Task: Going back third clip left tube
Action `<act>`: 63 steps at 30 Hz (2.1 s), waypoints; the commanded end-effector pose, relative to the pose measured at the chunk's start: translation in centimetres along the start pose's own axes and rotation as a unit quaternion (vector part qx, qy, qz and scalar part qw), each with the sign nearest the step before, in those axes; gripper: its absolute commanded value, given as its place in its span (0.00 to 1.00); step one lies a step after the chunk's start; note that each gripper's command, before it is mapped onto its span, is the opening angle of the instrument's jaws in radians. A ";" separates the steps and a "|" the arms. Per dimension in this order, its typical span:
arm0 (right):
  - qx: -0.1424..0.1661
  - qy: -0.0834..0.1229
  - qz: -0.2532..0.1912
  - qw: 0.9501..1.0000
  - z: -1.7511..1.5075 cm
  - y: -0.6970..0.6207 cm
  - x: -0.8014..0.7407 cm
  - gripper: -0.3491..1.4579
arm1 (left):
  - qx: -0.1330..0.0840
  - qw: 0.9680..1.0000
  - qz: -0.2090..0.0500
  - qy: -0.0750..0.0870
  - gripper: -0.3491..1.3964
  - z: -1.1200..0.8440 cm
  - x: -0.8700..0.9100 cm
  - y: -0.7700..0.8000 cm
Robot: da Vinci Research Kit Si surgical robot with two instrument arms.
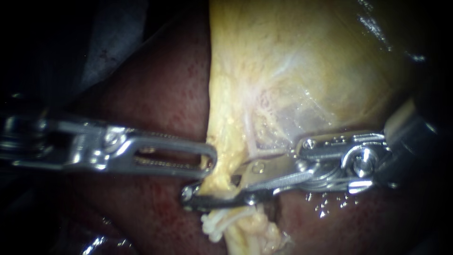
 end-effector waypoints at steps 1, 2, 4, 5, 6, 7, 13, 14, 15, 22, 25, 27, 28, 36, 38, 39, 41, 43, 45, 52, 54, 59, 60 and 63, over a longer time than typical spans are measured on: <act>0.000 0.000 0.000 1.000 0.00 0.00 0.00 0.00 | 0.000 1.000 0.000 0.000 0.00 0.00 0.00 0.00; 0.000 0.000 0.000 1.000 0.00 0.00 0.00 0.00 | 0.000 1.000 0.000 0.000 0.00 0.00 0.00 0.00; 0.000 0.000 0.000 1.000 0.01 0.00 0.00 0.00 | 0.000 1.000 0.000 0.000 0.00 0.00 0.00 0.00; 0.000 0.000 0.000 1.000 0.01 0.00 0.00 0.00 | 0.000 1.000 0.000 0.000 0.00 0.00 0.00 0.00; 0.000 0.000 0.000 1.000 0.01 -0.01 0.00 0.00 | 0.000 1.000 0.000 0.000 0.00 0.00 0.00 0.00; 0.000 0.000 0.000 1.000 0.01 -0.01 0.00 0.00 | 0.000 1.000 0.000 0.000 0.00 0.00 0.00 0.00; -0.002 0.001 0.003 1.000 0.05 -0.04 0.01 0.11 | 0.000 1.000 0.000 0.000 0.00 0.00 0.00 0.00; -0.005 0.003 0.003 1.000 0.07 -0.06 0.01 0.19 | 0.000 1.000 0.000 0.000 0.00 0.00 0.00 0.00; -0.006 0.003 0.003 1.000 0.10 -0.07 0.02 0.23 | 0.000 1.000 0.000 0.000 0.00 0.00 0.00 0.00; -0.020 0.010 -0.017 1.000 0.31 -0.05 0.09 0.45 | 0.000 1.000 0.000 0.000 0.00 0.00 0.00 0.00; -0.022 0.010 -0.026 0.999 0.33 -0.04 0.07 0.47 | 0.000 1.000 0.000 0.000 0.00 0.00 0.00 0.00; -0.022 0.010 -0.027 0.999 0.33 -0.04 0.06 0.47 | 0.000 1.000 0.000 0.000 0.00 0.00 0.00 0.00; -0.022 0.010 -0.026 0.999 0.33 -0.03 0.06 0.47 | 0.000 1.000 0.000 0.000 0.00 0.00 0.00 0.00; -0.021 0.010 -0.030 0.999 0.23 -0.03 0.02 0.47 | 0.000 1.000 0.000 0.000 0.00 0.00 0.00 0.00; -0.023 0.012 -0.030 0.999 0.17 -0.02 0.01 0.47 | 0.000 1.000 0.000 0.000 0.00 0.00 0.00 0.00; -0.023 0.012 -0.030 0.999 0.13 -0.02 0.00 0.47 | 0.000 1.000 0.000 0.000 0.00 0.00 0.00 0.00; -0.025 0.014 -0.030 0.999 0.05 -0.01 -0.02 0.47 | 0.000 1.000 0.000 0.000 0.00 0.00 0.00 0.00; -0.026 0.016 -0.030 0.999 -0.05 0.00 -0.04 0.47 | 0.000 1.000 0.000 0.000 0.00 0.00 0.00 0.01; -0.029 0.019 -0.030 0.999 -0.16 -0.01 -0.06 0.47 | 0.000 1.000 0.000 0.000 0.00 0.00 0.00 0.01; -0.041 0.031 -0.025 0.998 -0.67 -0.05 -0.03 0.47 | 0.000 1.000 0.000 0.000 0.00 0.00 -0.01 0.02; -0.044 0.035 -0.022 0.998 -0.84 -0.08 -0.01 0.47 | 0.000 1.000 0.000 0.000 0.00 0.00 -0.01 0.02; -0.052 0.044 -0.020 0.998 -1.29 -0.18 0.04 0.47 | 0.001 1.000 0.000 0.000 0.00 0.00 -0.01 0.03; -0.053 0.044 -0.023 0.997 -1.37 -0.19 0.05 0.47 | 0.001 1.000 0.000 0.000 0.00 0.00 -0.01 0.03; -0.062 0.050 -0.032 0.996 -1.65 -0.23 0.09 0.47 | 0.000 1.000 0.001 0.000 0.00 0.00 -0.01 0.04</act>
